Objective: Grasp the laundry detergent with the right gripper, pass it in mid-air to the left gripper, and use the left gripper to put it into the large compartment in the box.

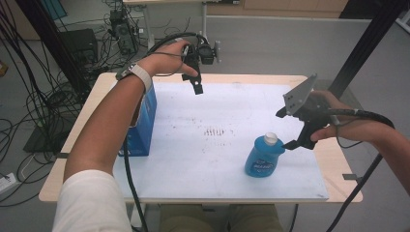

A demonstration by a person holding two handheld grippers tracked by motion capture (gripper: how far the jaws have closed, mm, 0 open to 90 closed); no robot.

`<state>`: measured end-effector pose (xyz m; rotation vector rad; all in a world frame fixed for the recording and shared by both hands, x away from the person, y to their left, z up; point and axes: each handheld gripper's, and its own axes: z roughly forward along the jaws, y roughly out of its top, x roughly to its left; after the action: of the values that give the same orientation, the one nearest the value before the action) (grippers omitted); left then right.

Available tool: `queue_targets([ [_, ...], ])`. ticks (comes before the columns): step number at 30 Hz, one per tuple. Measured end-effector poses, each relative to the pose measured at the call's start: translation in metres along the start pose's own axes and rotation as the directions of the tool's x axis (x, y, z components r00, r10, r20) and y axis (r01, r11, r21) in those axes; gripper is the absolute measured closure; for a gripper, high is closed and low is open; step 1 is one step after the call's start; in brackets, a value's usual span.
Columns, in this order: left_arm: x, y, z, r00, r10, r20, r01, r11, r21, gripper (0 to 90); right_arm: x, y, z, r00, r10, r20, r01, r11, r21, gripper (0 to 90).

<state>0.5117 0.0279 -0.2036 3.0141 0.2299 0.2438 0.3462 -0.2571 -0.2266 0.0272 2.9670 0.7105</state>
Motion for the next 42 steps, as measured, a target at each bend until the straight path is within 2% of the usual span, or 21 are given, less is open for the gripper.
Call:
queue_targets([
  [9,-0.001,0.001,0.001,1.0000,0.005,-0.002,-0.005,1.0000,-0.005,7.8,0.005,-0.006,0.004,0.9995,0.001,-0.030,-0.001,1.000,0.001,5.7],
  [42,-0.003,-0.003,0.006,1.0000,0.001,0.006,-0.001,0.9999,-0.012,8.0,0.006,-0.023,0.006,0.9993,0.034,0.014,-0.034,0.999,-0.006,5.2],
])
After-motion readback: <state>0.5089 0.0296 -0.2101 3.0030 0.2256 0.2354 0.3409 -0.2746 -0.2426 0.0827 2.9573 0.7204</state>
